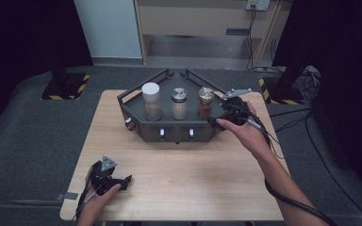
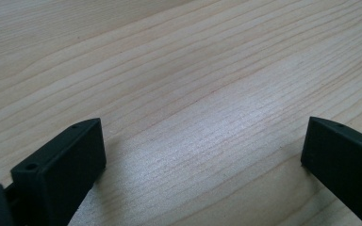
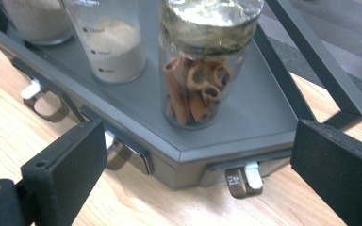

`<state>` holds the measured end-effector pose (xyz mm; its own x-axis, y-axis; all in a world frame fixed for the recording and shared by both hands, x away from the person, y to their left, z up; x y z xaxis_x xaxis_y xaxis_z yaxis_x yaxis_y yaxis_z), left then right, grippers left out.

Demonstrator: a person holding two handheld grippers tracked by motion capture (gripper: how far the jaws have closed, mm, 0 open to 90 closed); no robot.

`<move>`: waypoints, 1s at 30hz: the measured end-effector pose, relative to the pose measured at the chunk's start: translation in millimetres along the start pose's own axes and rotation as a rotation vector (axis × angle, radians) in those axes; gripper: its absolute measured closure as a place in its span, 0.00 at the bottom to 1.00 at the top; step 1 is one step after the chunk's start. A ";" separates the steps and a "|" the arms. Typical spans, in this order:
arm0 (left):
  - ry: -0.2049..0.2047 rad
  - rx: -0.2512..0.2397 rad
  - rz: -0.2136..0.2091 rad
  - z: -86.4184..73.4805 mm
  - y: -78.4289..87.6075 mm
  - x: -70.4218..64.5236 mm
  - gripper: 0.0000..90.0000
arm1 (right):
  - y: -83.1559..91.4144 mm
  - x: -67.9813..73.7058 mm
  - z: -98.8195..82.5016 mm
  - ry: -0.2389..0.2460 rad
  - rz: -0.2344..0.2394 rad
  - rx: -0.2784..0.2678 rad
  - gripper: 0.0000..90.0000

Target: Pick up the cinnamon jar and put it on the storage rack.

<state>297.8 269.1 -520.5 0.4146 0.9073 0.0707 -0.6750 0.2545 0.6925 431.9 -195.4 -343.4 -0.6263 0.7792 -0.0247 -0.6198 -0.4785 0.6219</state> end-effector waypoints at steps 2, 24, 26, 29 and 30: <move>0.000 0.000 0.000 0.0 0.0 0.0 0.00 | 2.3 -0.9 -2.8 -0.001 -0.004 0.000 0.05; 0.000 0.000 0.000 0.0 0.0 0.0 0.00 | 8.7 2.5 -35.8 0.011 0.004 0.010 0.06; 0.000 0.000 0.000 0.0 0.0 0.0 0.00 | 8.5 4.3 -38.5 0.034 -0.008 0.019 0.06; 0.000 0.000 0.000 0.0 0.0 0.0 0.00 | 9.2 5.4 -42.9 0.045 -0.005 0.025 0.06; 0.000 0.000 0.000 0.0 0.0 0.0 0.00 | 9.6 5.9 -44.4 0.038 -0.002 0.025 0.05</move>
<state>297.8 269.1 -520.5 0.4146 0.9072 0.0709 -0.6749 0.2543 0.6927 401.2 -213.4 -372.3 -0.6434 0.7635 -0.0555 -0.6092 -0.4667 0.6411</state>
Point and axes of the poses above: each handheld gripper's, and its own axes: y roughly backward along the jaws, z roughly out of its top, x roughly to its left, the point moved 10 cm from there along -y, roughly forward along the jaws, and after that the axes turned 3 degrees about z, right-handed, at the moved point
